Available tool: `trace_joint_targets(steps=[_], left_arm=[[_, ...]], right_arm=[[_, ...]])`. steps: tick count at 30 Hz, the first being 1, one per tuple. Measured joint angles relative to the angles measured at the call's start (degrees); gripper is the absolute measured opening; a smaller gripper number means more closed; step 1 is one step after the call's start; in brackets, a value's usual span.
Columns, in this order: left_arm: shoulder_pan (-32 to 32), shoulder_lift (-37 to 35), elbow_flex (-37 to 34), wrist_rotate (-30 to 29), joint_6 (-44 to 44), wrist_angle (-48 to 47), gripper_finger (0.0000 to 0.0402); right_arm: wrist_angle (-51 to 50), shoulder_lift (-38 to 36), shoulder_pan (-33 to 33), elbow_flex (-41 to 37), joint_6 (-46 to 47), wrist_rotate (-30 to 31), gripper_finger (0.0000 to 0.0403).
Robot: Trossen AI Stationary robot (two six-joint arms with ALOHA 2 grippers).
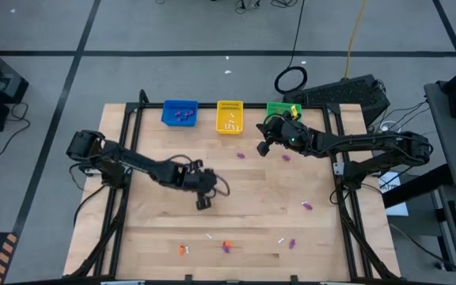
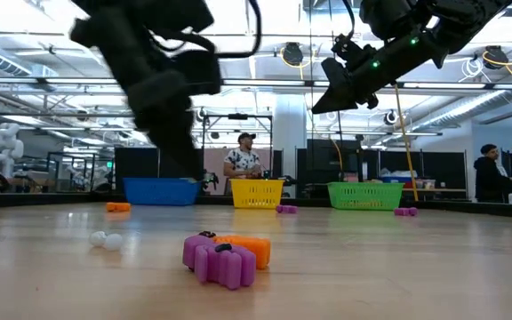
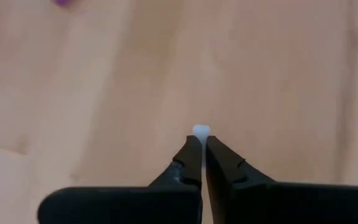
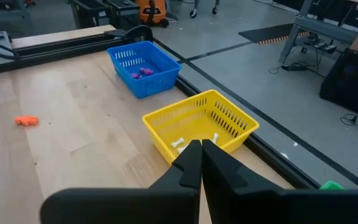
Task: Sort Halloween decoration
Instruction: Put the white bone toy into the yellow bin
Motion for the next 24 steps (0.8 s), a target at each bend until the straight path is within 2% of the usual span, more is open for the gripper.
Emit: trace_joint_targets(steps=[4, 8, 16, 24], left_arm=[[5.8, 0.1, 0.0, -0.6, 2.5, 3.0, 0.0001], [11.4, 0.0, 0.0, -4.9, 6.0, 7.5, 0.0001], [22.5, 0.8, 0.3, -5.2, 9.9, 19.2, 0.0001], [31.8, 7.4, 8.3, 0.3, 13.0, 17.8, 0.0001]], right_arm=[[0.0, 0.0, 0.0, 0.0, 0.0, 0.0, 0.0002], [0.0, 0.0, 0.0, 0.0, 0.0, 0.0, 0.0002], [0.0, 0.0, 0.0, 0.0, 0.0, 0.0, 0.0002], [0.0, 0.0, 0.0, 0.0, -0.1, 0.0, 0.0002]])
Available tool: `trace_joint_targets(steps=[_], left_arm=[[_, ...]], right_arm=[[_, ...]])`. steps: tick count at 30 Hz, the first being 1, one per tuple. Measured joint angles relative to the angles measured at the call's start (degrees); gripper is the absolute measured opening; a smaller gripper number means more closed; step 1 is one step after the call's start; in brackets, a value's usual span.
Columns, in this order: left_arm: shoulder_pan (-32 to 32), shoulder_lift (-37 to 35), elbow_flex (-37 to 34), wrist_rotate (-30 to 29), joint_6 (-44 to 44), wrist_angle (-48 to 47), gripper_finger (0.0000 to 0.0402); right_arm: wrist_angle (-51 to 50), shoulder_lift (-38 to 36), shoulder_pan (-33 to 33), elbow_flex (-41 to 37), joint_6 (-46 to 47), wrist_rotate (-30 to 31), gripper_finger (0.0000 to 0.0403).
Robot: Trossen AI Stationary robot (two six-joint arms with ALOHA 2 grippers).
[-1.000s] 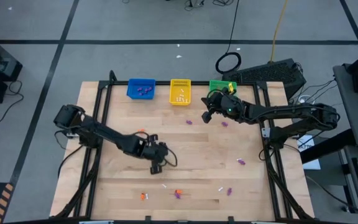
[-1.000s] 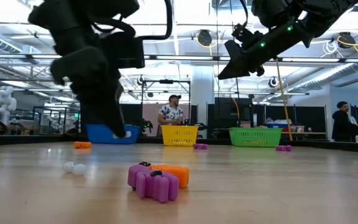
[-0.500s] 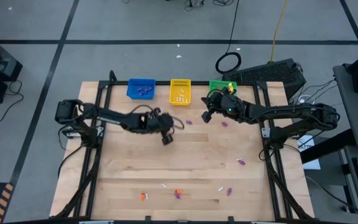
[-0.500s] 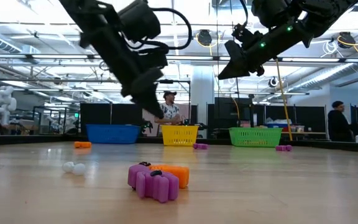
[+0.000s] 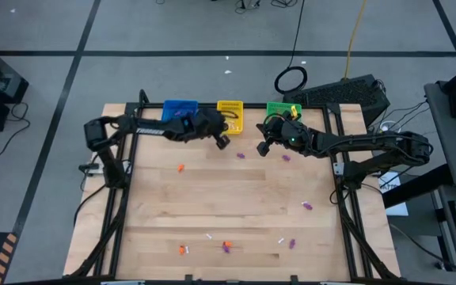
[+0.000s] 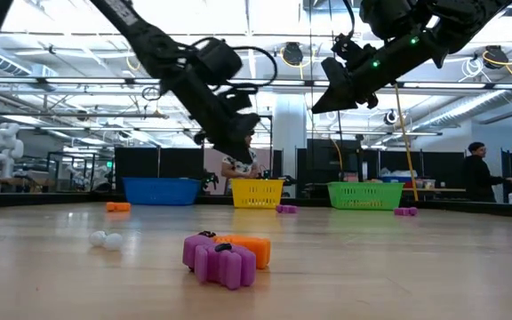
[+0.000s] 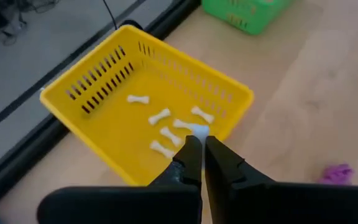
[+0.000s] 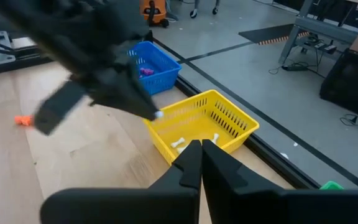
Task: Sort Halloween decoration
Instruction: Put the white bone toy into the yellow bin, then put the violet skeleton toy into the blue bin
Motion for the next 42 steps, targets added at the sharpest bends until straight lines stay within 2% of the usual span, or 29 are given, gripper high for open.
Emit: trace_joint_targets(steps=[6, 10, 14, 22, 25, 29, 36, 42], left_arm=[[2.9, 7.3, 9.7, 2.2, 3.1, -8.1, 0.0001], [3.8, 10.5, 13.1, 2.4, 3.3, -10.1, 0.0001], [4.2, 11.1, 13.5, 2.4, 3.4, -9.5, 0.0015], [4.2, 10.8, 13.5, 2.1, 8.9, -9.4, 0.0084], [4.1, 10.8, 13.5, 2.1, 10.2, -9.6, 0.0093], [4.1, 10.8, 13.5, 1.8, 10.8, -8.9, 0.0077], [2.9, 7.4, 8.7, 1.5, 10.3, 0.1, 0.0008], [0.7, -0.2, 0.7, 1.5, 10.2, 7.2, 0.0007]], right_arm=[[0.0, 0.0, 0.0, 0.0, -0.2, 0.0, 0.0002], [-0.1, 0.0, 0.0, 0.0, -0.2, 0.0, 0.0002], [-0.2, 0.0, 0.0, 0.0, -0.4, 0.0, 0.0002], [-0.1, 0.0, 0.0, 0.0, -0.4, 0.0, 0.0002], [-0.7, 0.0, -0.1, 0.0, -0.6, -0.2, 0.0002], [-3.1, 0.0, -0.1, 0.0, -0.6, -0.2, 0.0002], [-3.8, 0.0, -0.1, 0.0, -0.6, -0.2, 0.0002], [-3.8, 0.0, -0.1, 0.0, -0.2, -0.3, 0.0002]])
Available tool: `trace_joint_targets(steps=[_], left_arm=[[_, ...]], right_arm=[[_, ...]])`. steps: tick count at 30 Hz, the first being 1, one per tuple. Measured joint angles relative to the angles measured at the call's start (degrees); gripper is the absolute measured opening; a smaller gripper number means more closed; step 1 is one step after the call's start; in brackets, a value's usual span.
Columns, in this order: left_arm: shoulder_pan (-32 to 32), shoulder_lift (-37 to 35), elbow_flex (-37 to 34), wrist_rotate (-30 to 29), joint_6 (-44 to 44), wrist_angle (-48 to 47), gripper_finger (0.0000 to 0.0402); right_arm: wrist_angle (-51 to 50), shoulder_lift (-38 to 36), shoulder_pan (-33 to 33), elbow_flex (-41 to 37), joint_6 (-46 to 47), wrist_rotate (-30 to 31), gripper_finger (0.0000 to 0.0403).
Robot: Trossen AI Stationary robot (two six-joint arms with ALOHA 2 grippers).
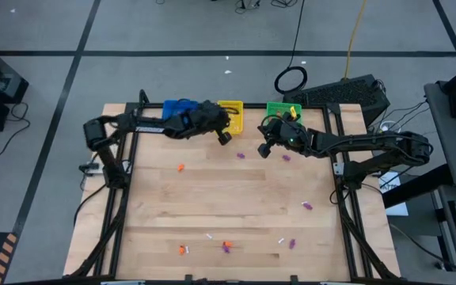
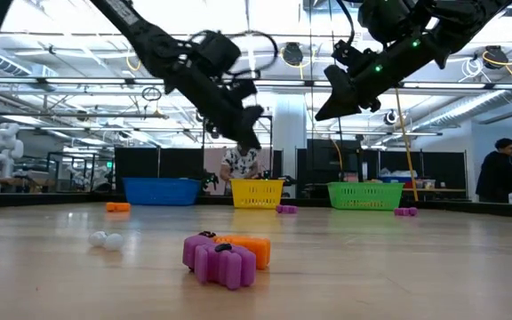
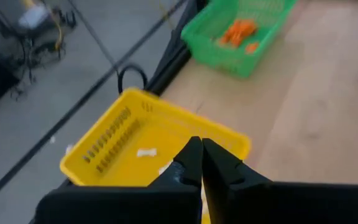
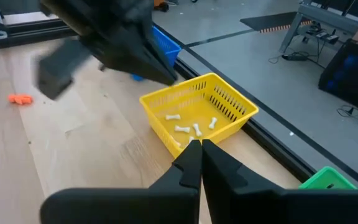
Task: Sort Halloween decoration
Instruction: Put the violet skeleton toy into the blue bin
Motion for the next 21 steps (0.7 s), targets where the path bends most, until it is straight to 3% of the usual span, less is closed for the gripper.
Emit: trace_joint_targets(steps=[10, 18, 21], left_arm=[[-4.2, -11.4, -20.2, 0.4, -1.5, 17.3, 0.0008], [-8.5, -17.6, -33.2, 0.1, -1.5, 28.6, 0.0008], [-9.7, -18.0, -37.5, 0.0, -1.5, 34.8, 0.0008]], right_arm=[[-1.5, 0.0, 0.1, 0.0, 0.2, -0.6, 0.0002], [-3.4, 0.0, 1.9, 0.0, 1.8, -7.2, 0.0002], [-10.0, -0.8, 3.7, 1.7, 3.2, -7.7, 0.0002]])
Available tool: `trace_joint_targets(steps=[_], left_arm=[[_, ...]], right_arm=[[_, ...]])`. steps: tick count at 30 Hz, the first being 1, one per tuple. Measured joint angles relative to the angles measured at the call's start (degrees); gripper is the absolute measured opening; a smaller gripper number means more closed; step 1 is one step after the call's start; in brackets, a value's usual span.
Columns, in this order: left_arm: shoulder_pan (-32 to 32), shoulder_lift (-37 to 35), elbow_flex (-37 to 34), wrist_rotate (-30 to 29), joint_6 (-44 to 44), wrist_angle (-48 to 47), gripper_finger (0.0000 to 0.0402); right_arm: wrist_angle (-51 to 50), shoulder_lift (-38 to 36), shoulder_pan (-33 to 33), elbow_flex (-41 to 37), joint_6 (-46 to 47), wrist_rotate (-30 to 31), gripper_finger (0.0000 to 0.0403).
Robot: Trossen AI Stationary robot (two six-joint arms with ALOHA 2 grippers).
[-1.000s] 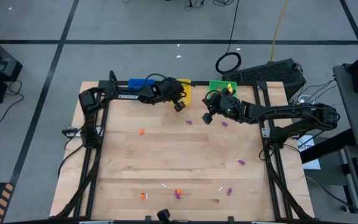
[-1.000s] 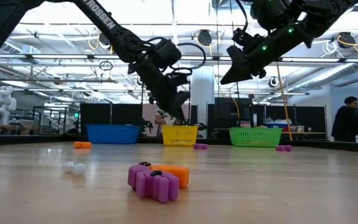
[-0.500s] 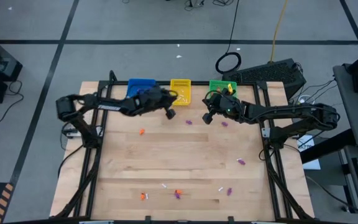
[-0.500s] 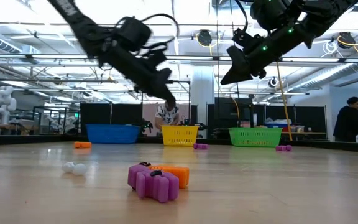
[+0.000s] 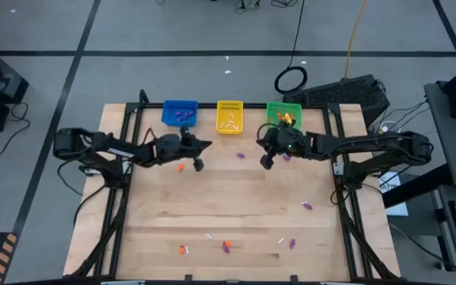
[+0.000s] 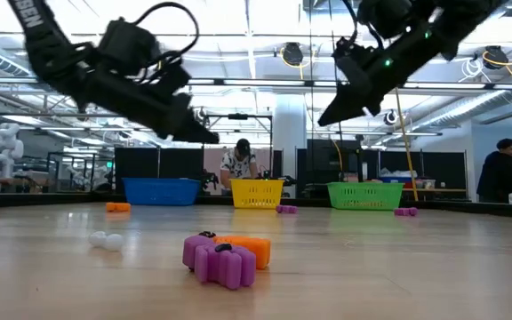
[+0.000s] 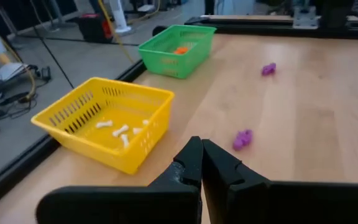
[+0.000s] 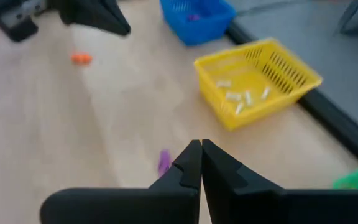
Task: Sort Halloween decoration
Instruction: Put the violet skeleton toy into the blue bin
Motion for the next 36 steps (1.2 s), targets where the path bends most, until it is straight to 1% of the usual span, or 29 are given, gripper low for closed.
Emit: trace_joint_targets(steps=[4, 8, 10, 13, 14, 18, 20, 22, 25, 28, 31, 36], left_arm=[[-1.6, -0.1, -4.5, 0.0, 0.0, 6.1, 0.0008], [-2.4, -0.1, -6.6, 0.0, 0.2, 9.9, 0.0008], [-2.4, -0.1, -6.9, 0.0, 0.1, 10.3, 0.0008], [-2.5, -0.1, -6.9, 0.1, 0.0, 10.3, 0.0008], [-2.6, -0.1, -6.9, 0.5, 0.0, 10.3, 0.0008], [-3.2, -0.1, -6.9, 0.6, 0.0, 10.6, 0.0008], [-3.5, -0.1, -6.9, 0.7, 0.0, 11.2, 0.0008], [-3.8, -0.1, -6.9, 0.8, 0.0, 11.6, 0.0008], [-4.1, -0.1, -6.9, 1.0, 0.0, 11.6, 0.0008], [-4.3, -0.1, -6.9, 1.1, 0.0, 11.6, 0.0008], [-4.3, -0.1, -6.9, 1.8, 0.0, 11.7, 0.0008], [-4.3, -0.1, -6.9, 2.4, 0.0, 11.6, 0.0008]], right_arm=[[-18.2, -0.2, 2.8, 7.6, 5.3, 0.3, 0.0002], [-34.1, 0.6, 6.6, 15.1, 12.1, -0.1, 0.0002], [-42.2, 0.9, 8.7, 17.7, 16.5, -3.1, 0.0002], [-52.9, 1.1, 12.9, 19.7, 24.5, -8.9, 0.0007], [-55.5, 1.1, 14.6, 19.7, 27.7, -10.0, 0.0013], [-63.7, 1.4, 22.8, 19.8, 39.6, -11.5, 0.0053], [-66.6, 2.1, 27.1, 19.8, 45.0, -12.0, 0.0079], [-67.4, 2.8, 31.6, 19.8, 49.6, -12.0, 0.0106], [-67.1, 4.3, 36.9, 19.8, 54.4, -12.1, 0.0142], [-67.3, 6.7, 40.2, 19.8, 57.1, -13.6, 0.0170], [-66.7, 8.3, 42.3, 18.3, 59.5, -13.5, 0.0186], [-60.9, 7.4, 43.6, 9.3, 61.9, -15.2, 0.0191]])
